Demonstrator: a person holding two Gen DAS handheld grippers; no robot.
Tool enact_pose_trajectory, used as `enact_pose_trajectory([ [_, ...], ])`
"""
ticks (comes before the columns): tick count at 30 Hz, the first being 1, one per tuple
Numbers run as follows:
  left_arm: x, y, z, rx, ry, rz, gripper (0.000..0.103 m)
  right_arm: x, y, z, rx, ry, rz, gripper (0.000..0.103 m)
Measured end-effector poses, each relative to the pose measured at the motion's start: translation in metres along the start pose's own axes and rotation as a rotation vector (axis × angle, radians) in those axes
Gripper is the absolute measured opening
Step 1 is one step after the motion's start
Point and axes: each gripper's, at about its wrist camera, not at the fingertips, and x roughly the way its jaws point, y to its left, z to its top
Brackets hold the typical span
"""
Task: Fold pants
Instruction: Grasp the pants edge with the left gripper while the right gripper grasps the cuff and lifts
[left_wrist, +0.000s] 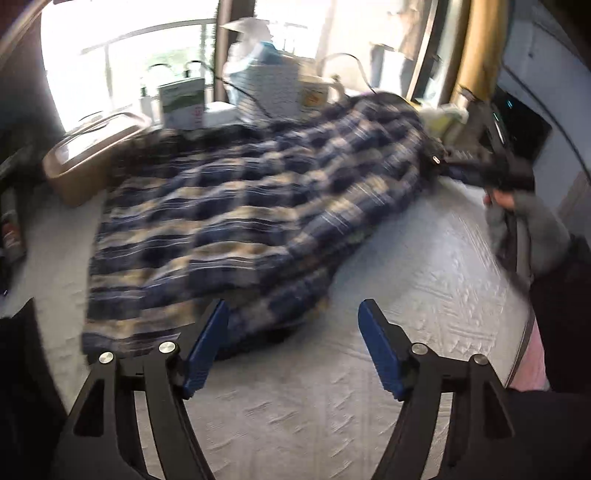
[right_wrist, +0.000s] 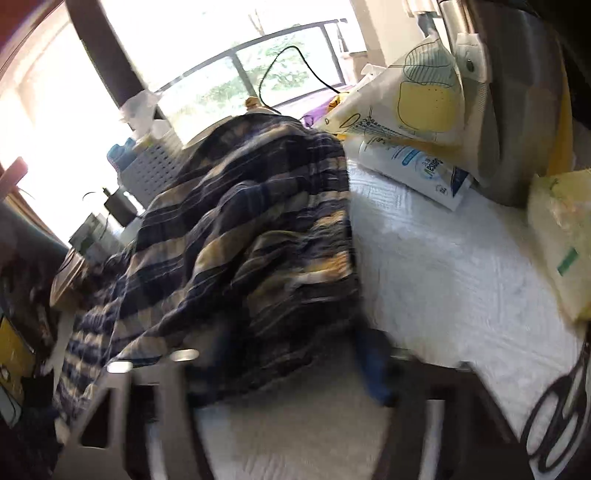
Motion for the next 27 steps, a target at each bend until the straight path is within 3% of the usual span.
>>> enact_pose_trajectory([
  [1, 0.006, -0.004, 0.001, 0.017, 0.005, 0.003, 0.073, 0.001, 0.004, 0.001, -0.008, 0.000, 0.010, 0.024],
  [5, 0.037, -0.008, 0.003, 0.082, 0.065, 0.097, 0.074, -0.017, 0.018, 0.002, -0.074, -0.055, -0.004, 0.019],
  [8, 0.039, -0.006, 0.008, 0.094, 0.043, 0.083, 0.071, -0.044, 0.030, 0.007, -0.137, -0.115, -0.033, 0.017],
  [10, 0.038, -0.005, 0.011, 0.105, 0.040, 0.080, 0.038, -0.058, 0.037, 0.010, -0.175, -0.140, -0.048, 0.016],
  [12, 0.036, -0.004, 0.014, 0.106, 0.048, 0.069, 0.022, -0.073, 0.043, 0.012, -0.209, -0.162, -0.059, 0.016],
  [15, 0.031, 0.000, 0.015, 0.095, 0.055, 0.017, 0.013, -0.087, 0.048, 0.013, -0.237, -0.179, -0.066, 0.015],
  [22, 0.002, 0.000, 0.001, 0.050, 0.072, -0.091, 0.012, -0.106, 0.060, 0.008, -0.289, -0.203, -0.113, 0.015],
  [27, -0.011, -0.010, -0.008, 0.024, 0.114, -0.161, 0.012, -0.110, 0.037, -0.015, -0.267, -0.158, -0.167, 0.015],
])
